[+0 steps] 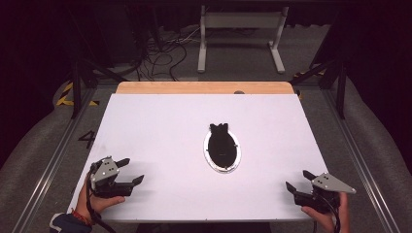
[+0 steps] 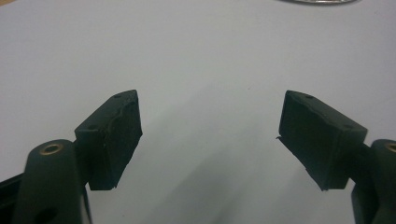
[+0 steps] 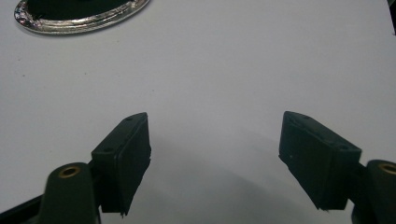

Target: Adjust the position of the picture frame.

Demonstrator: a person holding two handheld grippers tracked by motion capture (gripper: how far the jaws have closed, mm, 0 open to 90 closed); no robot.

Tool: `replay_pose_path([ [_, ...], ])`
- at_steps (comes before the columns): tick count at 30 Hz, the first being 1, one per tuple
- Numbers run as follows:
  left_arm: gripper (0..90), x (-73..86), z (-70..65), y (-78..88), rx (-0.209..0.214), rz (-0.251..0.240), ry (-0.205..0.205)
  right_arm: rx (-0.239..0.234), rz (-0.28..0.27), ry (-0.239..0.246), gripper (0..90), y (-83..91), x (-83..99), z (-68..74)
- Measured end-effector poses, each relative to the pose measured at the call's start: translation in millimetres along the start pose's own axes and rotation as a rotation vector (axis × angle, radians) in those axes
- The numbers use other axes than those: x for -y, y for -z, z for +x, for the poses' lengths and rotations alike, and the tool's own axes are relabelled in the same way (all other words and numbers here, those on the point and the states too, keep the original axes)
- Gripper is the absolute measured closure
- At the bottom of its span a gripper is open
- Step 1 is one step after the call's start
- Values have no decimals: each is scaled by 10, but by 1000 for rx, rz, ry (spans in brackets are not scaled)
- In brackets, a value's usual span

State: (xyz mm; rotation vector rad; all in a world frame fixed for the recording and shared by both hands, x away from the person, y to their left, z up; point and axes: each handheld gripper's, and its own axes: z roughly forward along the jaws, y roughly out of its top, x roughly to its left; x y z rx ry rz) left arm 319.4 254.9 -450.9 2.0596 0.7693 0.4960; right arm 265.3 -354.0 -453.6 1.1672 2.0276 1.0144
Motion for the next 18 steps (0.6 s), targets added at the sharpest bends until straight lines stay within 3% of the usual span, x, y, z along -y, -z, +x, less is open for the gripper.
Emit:
replay_pose_path([
  [6,239,-36,-52,-9,-3,-4,-20,-20,9,-6,283,-5,-3,23],
  [14,397,-112,-23,-38,18,-23,-31,-62,-2,-17,437,-39,-82,72],
  [18,413,-186,-32,-64,30,-42,-37,-85,-2,-16,476,-75,-114,108],
])
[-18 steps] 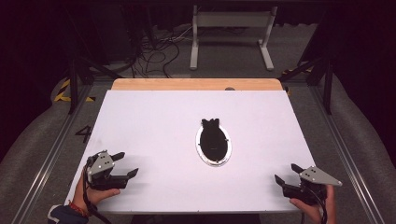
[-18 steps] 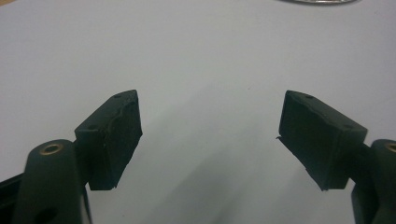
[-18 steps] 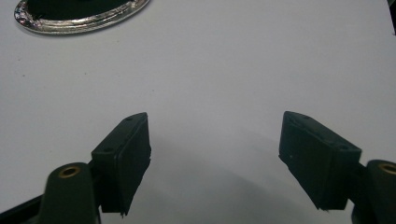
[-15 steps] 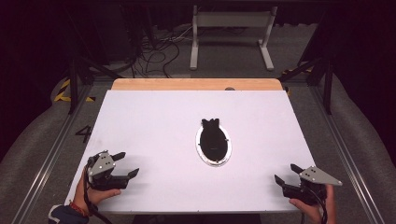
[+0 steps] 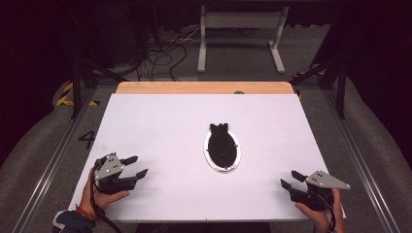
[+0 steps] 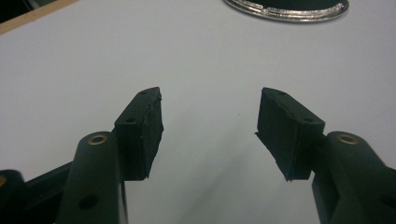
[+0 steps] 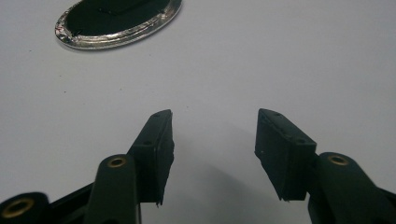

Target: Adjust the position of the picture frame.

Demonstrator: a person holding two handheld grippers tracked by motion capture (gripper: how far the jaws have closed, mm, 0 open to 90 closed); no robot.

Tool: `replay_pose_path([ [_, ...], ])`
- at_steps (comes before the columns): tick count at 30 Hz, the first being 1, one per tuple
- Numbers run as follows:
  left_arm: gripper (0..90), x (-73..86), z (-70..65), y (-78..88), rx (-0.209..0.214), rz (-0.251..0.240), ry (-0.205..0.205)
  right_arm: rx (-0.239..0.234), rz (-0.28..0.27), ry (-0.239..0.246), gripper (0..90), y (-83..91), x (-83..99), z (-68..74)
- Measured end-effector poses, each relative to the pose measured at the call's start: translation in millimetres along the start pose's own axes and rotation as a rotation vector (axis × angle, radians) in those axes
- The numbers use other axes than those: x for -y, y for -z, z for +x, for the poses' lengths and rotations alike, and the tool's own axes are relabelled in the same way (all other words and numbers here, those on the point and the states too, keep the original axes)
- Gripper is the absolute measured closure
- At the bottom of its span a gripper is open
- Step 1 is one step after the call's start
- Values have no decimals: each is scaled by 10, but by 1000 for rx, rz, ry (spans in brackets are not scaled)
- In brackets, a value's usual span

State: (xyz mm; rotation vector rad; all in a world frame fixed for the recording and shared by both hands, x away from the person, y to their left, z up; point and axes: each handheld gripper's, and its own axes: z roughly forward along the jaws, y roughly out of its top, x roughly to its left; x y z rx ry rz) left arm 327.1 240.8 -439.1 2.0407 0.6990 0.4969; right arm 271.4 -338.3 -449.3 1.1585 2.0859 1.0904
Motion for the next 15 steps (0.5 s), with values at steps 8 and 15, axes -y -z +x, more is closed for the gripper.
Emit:
replay_pose_path([
  [8,599,-143,11,-120,48,10,-68,-44,5,7,597,-83,-88,87],
  [15,888,-382,102,-269,101,-9,-53,-99,-9,25,825,-173,-195,217],
])
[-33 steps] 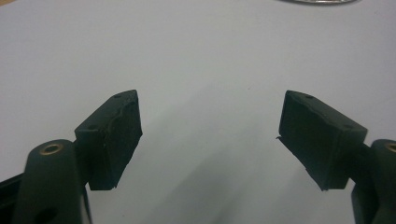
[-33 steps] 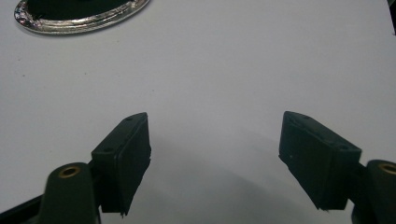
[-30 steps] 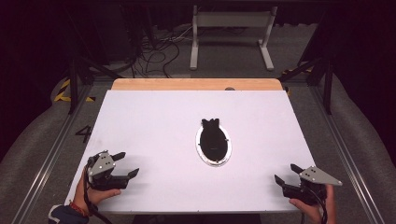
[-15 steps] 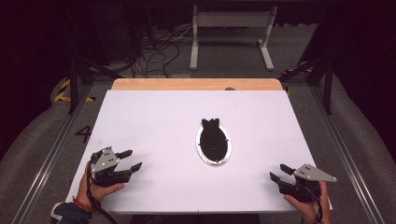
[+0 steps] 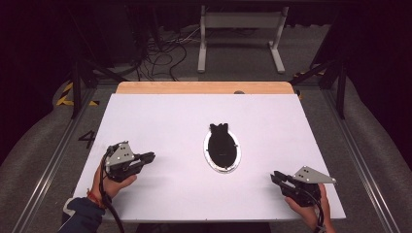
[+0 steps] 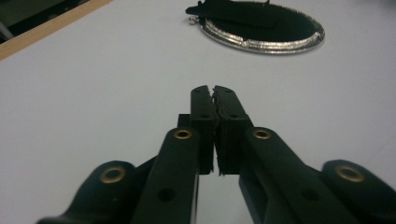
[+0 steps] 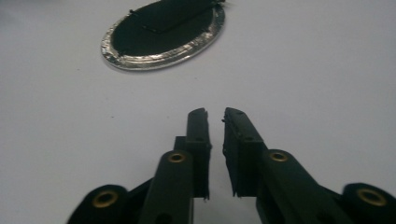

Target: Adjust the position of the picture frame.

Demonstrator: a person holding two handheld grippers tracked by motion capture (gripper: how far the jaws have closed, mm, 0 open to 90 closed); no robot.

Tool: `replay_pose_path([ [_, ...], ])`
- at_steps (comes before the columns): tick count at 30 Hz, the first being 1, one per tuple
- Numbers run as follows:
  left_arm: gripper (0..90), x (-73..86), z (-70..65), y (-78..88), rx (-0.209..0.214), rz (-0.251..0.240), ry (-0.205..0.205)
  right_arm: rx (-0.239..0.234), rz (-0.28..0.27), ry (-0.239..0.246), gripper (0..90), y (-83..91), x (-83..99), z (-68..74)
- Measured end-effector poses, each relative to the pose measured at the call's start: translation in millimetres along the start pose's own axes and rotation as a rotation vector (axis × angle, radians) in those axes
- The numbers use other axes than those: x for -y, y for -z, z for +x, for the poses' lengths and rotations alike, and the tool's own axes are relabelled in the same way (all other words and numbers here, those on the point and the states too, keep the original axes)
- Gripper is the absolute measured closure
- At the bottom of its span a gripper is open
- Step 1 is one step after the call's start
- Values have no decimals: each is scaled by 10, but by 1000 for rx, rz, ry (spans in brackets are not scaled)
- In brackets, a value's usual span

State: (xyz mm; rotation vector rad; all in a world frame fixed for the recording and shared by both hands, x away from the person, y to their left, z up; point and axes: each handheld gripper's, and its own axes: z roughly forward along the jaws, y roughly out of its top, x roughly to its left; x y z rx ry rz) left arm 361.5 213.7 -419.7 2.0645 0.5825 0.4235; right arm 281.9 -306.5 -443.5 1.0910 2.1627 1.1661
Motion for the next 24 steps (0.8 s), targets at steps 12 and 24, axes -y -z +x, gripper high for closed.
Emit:
replay_pose_path([
  [12,900,-428,125,-562,57,18,13,-90,29,63,900,-304,-199,267],
  [24,900,-885,200,-1193,113,53,-37,-181,64,94,900,-785,-459,600],
])
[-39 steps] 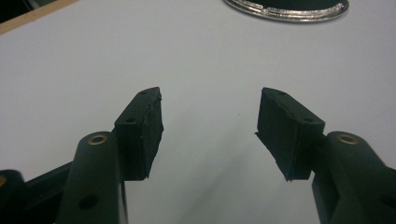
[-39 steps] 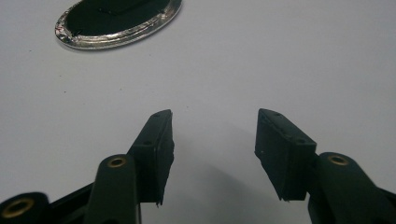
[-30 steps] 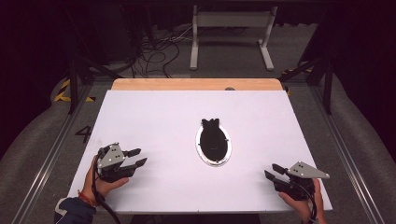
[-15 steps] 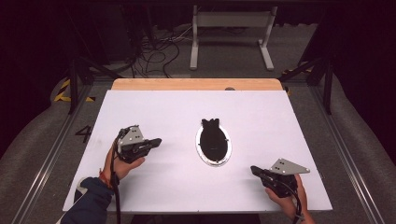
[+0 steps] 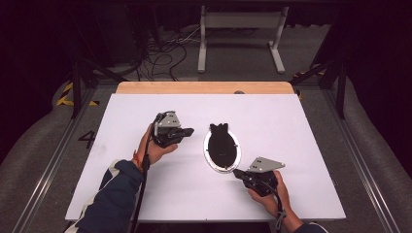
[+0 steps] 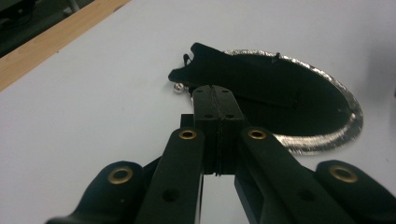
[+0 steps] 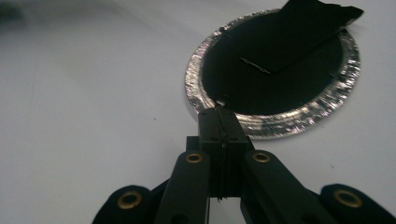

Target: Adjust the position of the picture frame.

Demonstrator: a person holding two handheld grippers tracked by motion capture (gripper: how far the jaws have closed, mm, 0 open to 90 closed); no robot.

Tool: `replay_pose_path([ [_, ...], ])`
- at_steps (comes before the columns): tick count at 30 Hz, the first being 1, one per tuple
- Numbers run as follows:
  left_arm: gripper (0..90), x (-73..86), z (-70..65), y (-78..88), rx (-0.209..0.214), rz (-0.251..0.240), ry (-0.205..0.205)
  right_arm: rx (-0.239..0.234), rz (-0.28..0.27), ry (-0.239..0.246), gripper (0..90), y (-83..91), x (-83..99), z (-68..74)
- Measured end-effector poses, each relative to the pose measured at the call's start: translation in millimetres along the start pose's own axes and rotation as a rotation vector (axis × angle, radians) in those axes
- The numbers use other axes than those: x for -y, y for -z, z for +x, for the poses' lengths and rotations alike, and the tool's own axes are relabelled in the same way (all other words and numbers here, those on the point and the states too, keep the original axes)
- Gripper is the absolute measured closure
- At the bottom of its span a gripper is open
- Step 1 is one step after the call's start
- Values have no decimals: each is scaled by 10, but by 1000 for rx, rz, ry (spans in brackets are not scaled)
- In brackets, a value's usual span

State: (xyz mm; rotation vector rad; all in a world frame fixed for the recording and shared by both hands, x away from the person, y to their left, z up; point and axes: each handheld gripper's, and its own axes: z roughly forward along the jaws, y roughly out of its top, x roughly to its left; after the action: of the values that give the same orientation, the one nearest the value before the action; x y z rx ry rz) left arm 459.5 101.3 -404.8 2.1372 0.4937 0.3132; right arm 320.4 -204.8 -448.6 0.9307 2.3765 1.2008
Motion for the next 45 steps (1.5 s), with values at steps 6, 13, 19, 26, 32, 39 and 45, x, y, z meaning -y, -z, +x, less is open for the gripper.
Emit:
replay_pose_path([
  [6,900,-163,90,-275,-19,42,-17,-20,27,34,900,-221,-88,165],
  [13,900,-292,131,-666,-9,65,-14,11,36,51,900,-346,-130,286],
  [19,900,-362,113,-876,1,77,-5,15,56,70,900,-385,-134,320],
  [26,894,-353,140,-1115,-15,124,2,11,62,73,900,-454,-163,357],
  [32,882,-385,194,-1278,-55,156,6,18,72,69,900,-489,-173,352],
  [39,900,-384,229,-1391,-19,193,4,35,73,63,900,-493,-172,342],
  [45,900,-415,156,-1367,-25,269,-36,40,86,55,900,-417,-131,301],
])
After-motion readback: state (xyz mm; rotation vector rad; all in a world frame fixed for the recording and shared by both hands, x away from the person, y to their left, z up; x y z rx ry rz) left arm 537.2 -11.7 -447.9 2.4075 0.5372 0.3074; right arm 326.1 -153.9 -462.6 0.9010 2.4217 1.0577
